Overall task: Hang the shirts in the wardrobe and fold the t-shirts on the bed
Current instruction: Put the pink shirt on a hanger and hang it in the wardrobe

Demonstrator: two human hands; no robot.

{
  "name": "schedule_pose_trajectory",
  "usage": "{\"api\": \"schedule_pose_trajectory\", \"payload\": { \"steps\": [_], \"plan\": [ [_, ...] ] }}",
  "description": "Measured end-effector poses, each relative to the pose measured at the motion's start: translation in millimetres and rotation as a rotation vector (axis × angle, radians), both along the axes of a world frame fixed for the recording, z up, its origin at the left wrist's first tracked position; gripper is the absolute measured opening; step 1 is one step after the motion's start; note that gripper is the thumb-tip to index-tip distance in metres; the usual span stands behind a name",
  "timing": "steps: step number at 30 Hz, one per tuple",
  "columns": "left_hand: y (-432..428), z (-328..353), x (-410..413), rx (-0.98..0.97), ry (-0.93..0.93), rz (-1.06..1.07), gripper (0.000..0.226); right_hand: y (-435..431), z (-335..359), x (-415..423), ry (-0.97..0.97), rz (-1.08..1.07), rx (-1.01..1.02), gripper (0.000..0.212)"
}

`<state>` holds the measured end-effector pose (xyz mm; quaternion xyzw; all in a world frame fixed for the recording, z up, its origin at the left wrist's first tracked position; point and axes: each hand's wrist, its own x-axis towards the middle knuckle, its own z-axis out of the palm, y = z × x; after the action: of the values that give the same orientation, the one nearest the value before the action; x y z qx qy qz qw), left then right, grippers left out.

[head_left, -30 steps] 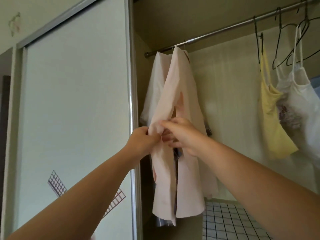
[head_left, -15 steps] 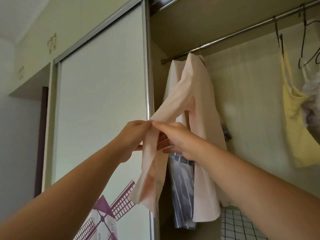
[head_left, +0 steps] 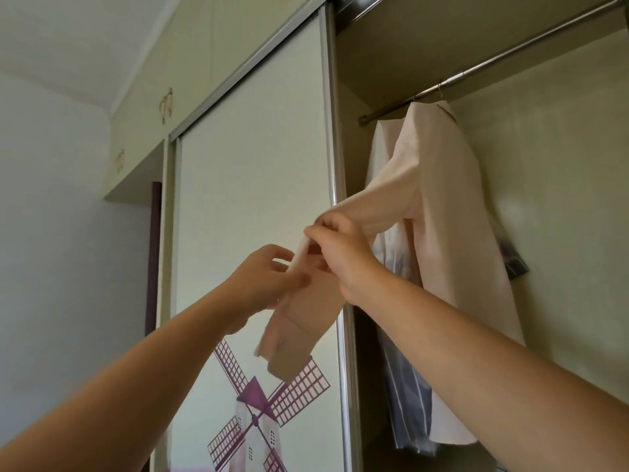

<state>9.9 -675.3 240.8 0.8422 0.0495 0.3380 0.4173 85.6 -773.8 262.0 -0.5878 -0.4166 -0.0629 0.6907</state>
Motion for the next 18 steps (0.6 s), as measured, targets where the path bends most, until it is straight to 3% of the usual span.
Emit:
{"api": "schedule_pose_trajectory", "payload": {
  "steps": [2,5,8,10,13,15,18],
  "plan": [
    [8.6,1.7,-1.9,0.057,-0.069,0.146,0.006,4.6,-1.5,-1.5,-0.064,0.029,0.008,0.019],
    [21.3,5.2,-7.0,0.088,-0.156,0.286,0.011,9.0,-7.0,1.9,-0.108,0.028,-0.017,0.021],
    [26.5,8.8,-13.8,0.078,-0.227,0.355,0.012,12.7,-13.9,4.6,-0.011,0.028,-0.026,0.003],
    [26.4,9.0,-17.7,0.023,-0.234,0.274,0.013,13.6,-17.0,5.0,0.111,0.094,-0.069,0.017],
    [19.6,6.2,-21.9,-0.029,-0.099,0.014,0.021,13.9,-19.1,6.5,0.222,0.196,-0.155,0.032],
    [16.0,3.6,-17.1,-0.012,-0.039,-0.013,0.029,14.8,-20.2,8.7,0.24,0.222,-0.112,0.025],
    [13.7,1.9,-1.7,-0.01,-0.11,0.132,0.019,14.8,-20.5,14.7,0.278,0.216,-0.005,0.008]
  ]
}}
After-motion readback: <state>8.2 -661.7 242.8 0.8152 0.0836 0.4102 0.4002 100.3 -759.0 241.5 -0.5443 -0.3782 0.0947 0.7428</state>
